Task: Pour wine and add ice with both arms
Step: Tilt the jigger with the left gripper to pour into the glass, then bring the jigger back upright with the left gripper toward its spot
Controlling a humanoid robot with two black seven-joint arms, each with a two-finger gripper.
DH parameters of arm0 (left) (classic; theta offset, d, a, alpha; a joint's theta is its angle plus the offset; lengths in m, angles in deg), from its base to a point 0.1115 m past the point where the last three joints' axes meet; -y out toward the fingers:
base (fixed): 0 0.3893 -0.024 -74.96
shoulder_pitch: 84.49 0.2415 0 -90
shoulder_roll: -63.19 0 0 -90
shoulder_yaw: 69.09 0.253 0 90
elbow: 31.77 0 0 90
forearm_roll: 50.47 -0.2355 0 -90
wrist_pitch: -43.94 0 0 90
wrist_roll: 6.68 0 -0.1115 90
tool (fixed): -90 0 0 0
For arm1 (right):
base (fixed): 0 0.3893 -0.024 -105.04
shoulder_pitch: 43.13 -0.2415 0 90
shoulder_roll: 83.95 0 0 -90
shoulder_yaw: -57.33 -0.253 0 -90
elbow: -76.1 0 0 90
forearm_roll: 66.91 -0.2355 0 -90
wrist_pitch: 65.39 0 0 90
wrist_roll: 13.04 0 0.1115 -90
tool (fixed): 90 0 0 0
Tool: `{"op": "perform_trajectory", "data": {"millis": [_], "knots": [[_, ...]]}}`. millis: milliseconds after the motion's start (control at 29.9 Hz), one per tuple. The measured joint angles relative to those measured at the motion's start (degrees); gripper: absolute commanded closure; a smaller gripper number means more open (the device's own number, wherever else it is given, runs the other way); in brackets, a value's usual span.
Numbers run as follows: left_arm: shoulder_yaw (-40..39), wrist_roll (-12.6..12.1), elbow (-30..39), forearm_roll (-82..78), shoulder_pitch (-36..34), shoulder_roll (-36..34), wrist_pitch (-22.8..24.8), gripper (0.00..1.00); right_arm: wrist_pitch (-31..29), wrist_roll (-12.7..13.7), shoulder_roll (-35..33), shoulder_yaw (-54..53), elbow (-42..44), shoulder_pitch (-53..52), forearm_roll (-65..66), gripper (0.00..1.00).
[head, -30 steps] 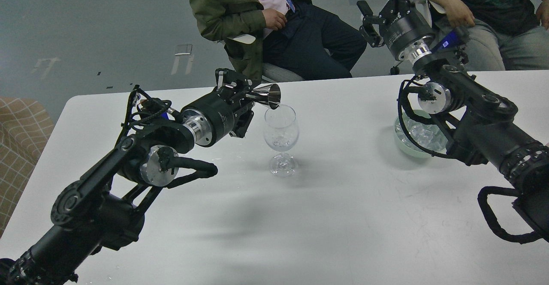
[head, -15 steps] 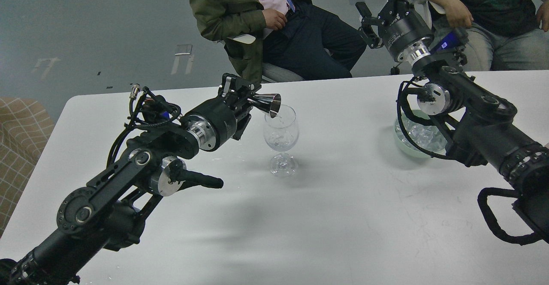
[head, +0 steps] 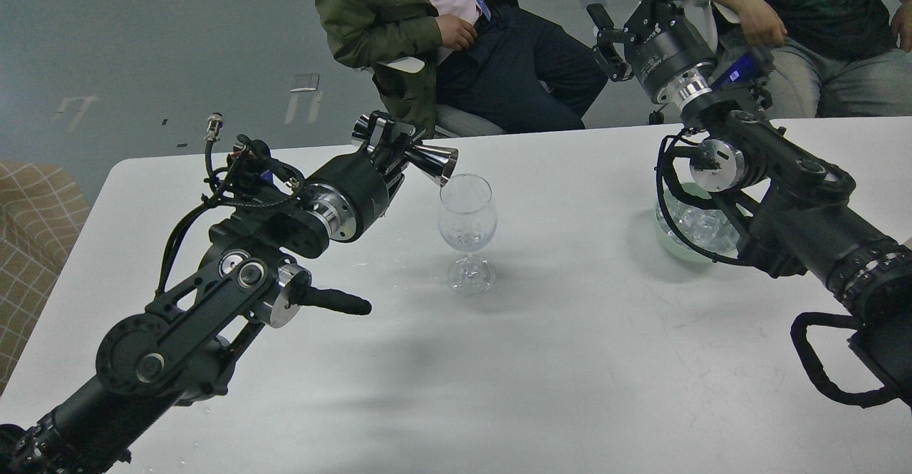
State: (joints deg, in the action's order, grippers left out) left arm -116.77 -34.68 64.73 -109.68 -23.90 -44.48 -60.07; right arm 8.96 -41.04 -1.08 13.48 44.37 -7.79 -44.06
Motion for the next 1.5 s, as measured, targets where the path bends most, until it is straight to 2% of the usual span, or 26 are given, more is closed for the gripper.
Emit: {"op": "perform_trajectory", "data": {"millis": [267,401,535,702,902,1169,1504], "knots": [[-2.76,0.00,0.98,1.60,-0.43,1.03,2.19,1.00,0.05,0.00,-0.07,0.00,0.04,0.02,0.00,0.00],[-11.05,0.00,1.11,11.53,0.51,2.92,1.90,1.00,0.05,0.00,-0.08,0.00,0.03,0.15,0.00,0.00],[-22.72,0.00,0.58,28.87,1.93,3.02,1.60,1.00,0.04,0.00,-0.16,-0.01,-0.08,0.15,0.00,0.00],[-36.63,0.00,-0.13,43.93,10.13,3.52,1.61,1.00,0.02,0.00,-0.14,-0.09,-0.11,0.18,-0.01,0.00],[-46.11,0.01,-0.69,51.39,20.38,6.86,2.29,1.00,0.05,0.00,0.00,-0.10,-0.10,0.32,0.00,0.00],[-48.00,0.01,-1.46,53.16,27.74,7.94,6.05,1.00,0.03,0.00,-0.03,0.00,0.09,-0.16,0.00,0.00],[-49.64,0.01,-5.69,54.22,30.79,9.93,13.14,1.00,0.18,0.00,0.02,-0.03,0.61,-0.95,0.00,0.00]]}}
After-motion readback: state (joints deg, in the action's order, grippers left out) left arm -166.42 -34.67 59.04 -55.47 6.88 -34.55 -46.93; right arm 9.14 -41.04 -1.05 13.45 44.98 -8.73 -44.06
